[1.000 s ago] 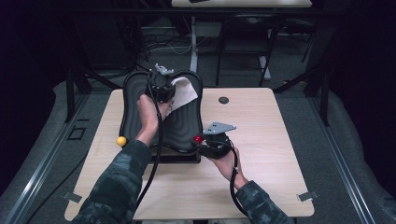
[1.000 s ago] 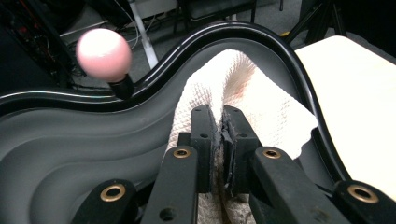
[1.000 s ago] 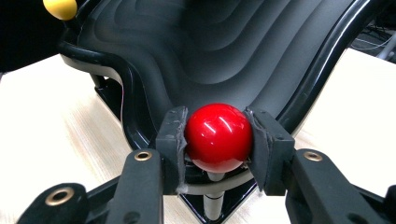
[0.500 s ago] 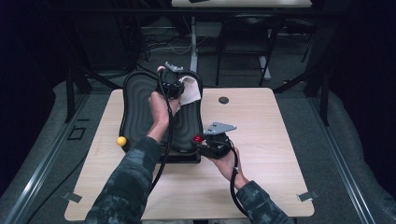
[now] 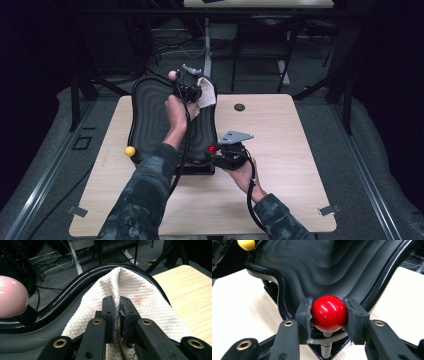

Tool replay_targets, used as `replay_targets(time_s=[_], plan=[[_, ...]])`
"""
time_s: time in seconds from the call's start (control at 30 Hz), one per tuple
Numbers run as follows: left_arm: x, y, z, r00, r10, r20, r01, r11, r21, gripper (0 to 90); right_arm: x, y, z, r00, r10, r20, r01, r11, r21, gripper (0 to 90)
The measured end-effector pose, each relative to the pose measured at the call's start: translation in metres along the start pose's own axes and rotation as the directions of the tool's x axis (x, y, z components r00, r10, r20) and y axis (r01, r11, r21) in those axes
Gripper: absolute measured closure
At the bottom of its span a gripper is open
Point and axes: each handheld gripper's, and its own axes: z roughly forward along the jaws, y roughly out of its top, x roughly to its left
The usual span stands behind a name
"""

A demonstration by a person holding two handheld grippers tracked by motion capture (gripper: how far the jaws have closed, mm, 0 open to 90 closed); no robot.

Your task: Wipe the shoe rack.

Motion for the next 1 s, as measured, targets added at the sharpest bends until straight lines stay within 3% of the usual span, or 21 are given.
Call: replay_targets(time_s=[0.2, 0.57, 1.0], plan=[[0.0, -0.001, 0.001, 0.9999, -0.003, 0.01, 0.003, 1.0, 0.0, 82.9, 0.0, 0.0, 0.0, 1.0, 0.002, -0.002, -0.002, 1.0, -0.002, 60.1], [-0.008, -0.01, -0.003, 0.9988, 0.038, 0.032, -0.038, 0.9993, 0.004, 83.3, 0.0, 0.0, 0.0, 1.0, 0.002, -0.001, -0.002, 1.0, -0.002, 60.1], [-0.019, -0.036, -0.016, 0.9939, 0.081, 0.074, -0.082, 0.9967, 0.001, 83.5, 0.0, 0.0, 0.0, 1.0, 0.002, 0.001, -0.002, 1.0, -0.001, 60.1]])
